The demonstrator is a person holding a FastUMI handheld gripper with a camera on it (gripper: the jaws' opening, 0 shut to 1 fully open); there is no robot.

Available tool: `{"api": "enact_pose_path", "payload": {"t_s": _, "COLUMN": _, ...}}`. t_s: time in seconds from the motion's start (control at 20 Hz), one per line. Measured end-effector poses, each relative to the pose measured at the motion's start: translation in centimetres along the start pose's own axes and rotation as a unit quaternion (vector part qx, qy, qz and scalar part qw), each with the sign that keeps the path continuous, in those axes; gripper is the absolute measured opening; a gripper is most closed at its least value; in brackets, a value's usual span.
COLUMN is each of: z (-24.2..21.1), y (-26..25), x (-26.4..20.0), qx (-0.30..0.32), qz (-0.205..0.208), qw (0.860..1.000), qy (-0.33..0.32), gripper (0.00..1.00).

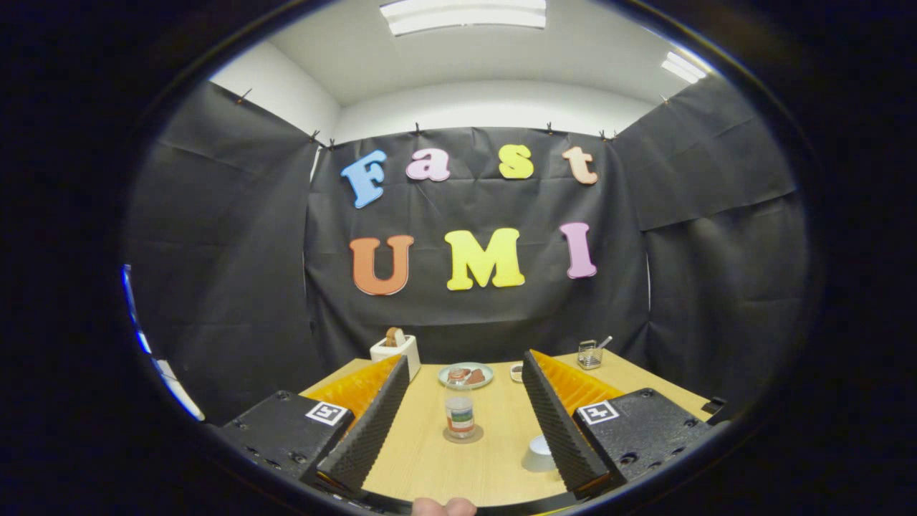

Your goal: Take the bottle from table, then pour the juice into the cup, finally place the bottle on the coaster

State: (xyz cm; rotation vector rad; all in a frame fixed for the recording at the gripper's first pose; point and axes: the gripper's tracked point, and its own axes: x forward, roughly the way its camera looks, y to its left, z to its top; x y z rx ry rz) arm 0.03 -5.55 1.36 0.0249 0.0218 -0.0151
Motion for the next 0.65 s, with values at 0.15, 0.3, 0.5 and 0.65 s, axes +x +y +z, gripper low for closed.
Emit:
{"api": "enact_pose_path", "payload": {"t_s": 0.15, "z": -0.24, "y": -0.05, "x": 0.3, "qx": 0.001, "qz": 0.002, "qw": 1.0, "qy": 0.001, "gripper": 1.0}}
{"api": "enact_pose_path", "payload": {"t_s": 0.3, "z": -0.24, "y": 0.26, "x": 0.24, "qx": -0.001, "qz": 0.005, "qw": 1.0, "qy": 0.002, "gripper": 1.0}}
{"api": "enact_pose_path", "payload": {"t_s": 0.5, "z": -0.33, "y": 0.32, "x": 0.2, "qx": -0.001, "qz": 0.007, "qw": 1.0, "qy": 0.002, "gripper": 1.0}}
{"api": "enact_pose_path", "payload": {"t_s": 0.65, "z": -0.46, "y": 0.31, "x": 0.37, "qx": -0.001, "qz": 0.006, "qw": 1.0, "qy": 0.004, "gripper": 1.0}}
